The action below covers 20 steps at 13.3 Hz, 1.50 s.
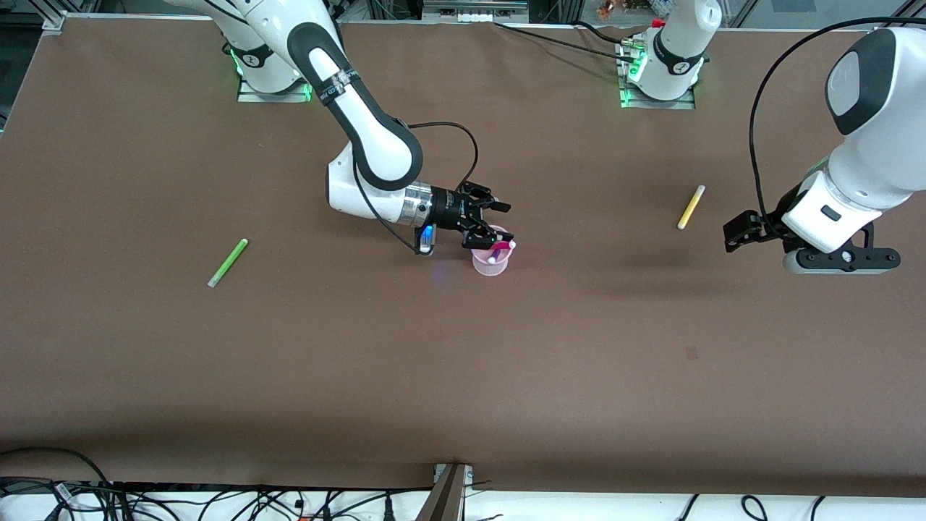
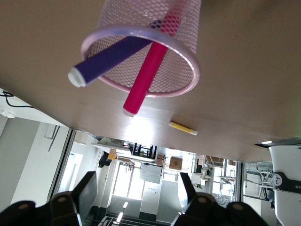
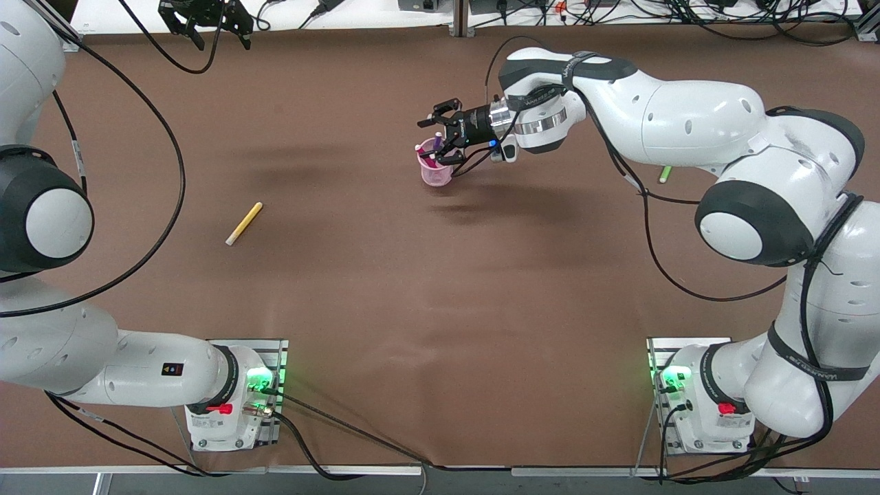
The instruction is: Organize pens into pink holder with both arms
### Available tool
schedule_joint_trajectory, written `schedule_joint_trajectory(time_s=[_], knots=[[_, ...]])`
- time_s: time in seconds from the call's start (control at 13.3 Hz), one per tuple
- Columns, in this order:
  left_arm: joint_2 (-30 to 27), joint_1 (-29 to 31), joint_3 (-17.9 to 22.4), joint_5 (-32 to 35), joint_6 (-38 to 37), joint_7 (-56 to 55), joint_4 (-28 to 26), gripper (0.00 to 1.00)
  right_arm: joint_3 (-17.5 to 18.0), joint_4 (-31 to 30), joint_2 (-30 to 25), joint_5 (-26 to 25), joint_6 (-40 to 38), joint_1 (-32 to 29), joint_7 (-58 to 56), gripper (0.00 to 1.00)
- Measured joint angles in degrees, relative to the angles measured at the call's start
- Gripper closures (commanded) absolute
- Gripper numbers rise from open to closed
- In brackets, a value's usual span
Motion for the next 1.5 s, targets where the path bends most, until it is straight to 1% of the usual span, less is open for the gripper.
schedule_joint_trajectory(time_s=[0.08,0.15,0.3,0.38,0.45,0.6,0.68,0.75,0.9,0.98,1.05,1.13,1.28,1.35,1.5], knots=[[0.0,-1.0,1.0,0.3,0.0,1.1,0.0,0.0,-0.1,0.6,0.0,-0.9,0.1,0.0,-0.2,0.05],[-0.1,-1.7,1.7,0.8,0.0,2.8,0.0,0.0,-0.3,1.2,-0.1,-3.0,0.2,0.0,-0.3,0.01],[-0.3,-1.8,2.2,1.2,0.0,5.6,0.0,0.0,-0.9,2.4,-1.0,-10.8,0.2,0.0,-0.2,0.01],[-0.4,-1.7,2.5,1.2,-0.1,6.4,0.0,0.0,-1.2,2.6,-2.0,-15.4,0.2,0.0,-0.2,0.01],[-0.5,-1.4,2.7,1.2,-0.1,6.9,-0.1,0.0,-1.6,2.6,-3.4,-20.5,0.2,0.0,-0.1,0.01],[-0.8,-1.2,2.7,1.3,0.1,11.4,-0.2,0.0,-2.8,2.4,-6.8,-30.3,-0.6,0.0,0.1,0.01],[-0.9,-0.9,2.6,1.3,0.2,14.2,-0.3,0.0,-4.0,2.2,-8.5,-33.7,-2.3,0.1,0.2,0.01],[-1.2,-0.3,2.6,1.3,0.2,16.2,-0.4,0.0,-5.9,2.2,-10.0,-37.0,-5.3,0.1,0.2,0.0],[-1.5,0.7,2.6,1.3,0.2,17.6,-0.5,0.0,-10.4,2.3,-12.4,-46.4,-12.3,0.0,-0.8,0.0],[-1.5,0.8,2.6,1.2,0.2,17.7,-0.5,0.0,-12.0,2.4,-13.8,-52.4,-15.1,-0.1,-1.6,0.0],[-1.6,0.9,2.5,0.9,0.2,17.7,-0.5,0.0,-13.3,2.4,-15.2,-57.3,-17.7,-0.1,-2.4,0.0],[-1.6,0.8,2.4,0.5,0.2,17.6,-0.5,0.0,-14.6,2.4,-16.6,-60.5,-20.5,-0.1,-3.6,0.0],[-1.6,0.8,2.4,0.3,0.2,17.6,-0.5,0.0,-16.0,2.4,-19.5,-65.9,-26.2,-2.0,-6.8,0.0],[-1.6,0.9,2.4,0.3,0.2,17.6,-0.5,0.0,-16.2,2.4,-21.1,-69.7,-29.2,-3.8,-8.7,0.0],[-1.6,0.9,2.4,0.3,0.2,17.6,-0.5,0.0,-16.3,2.5,-24.7,-79.6,-34.7,-7.8,-12.9,0.0]])
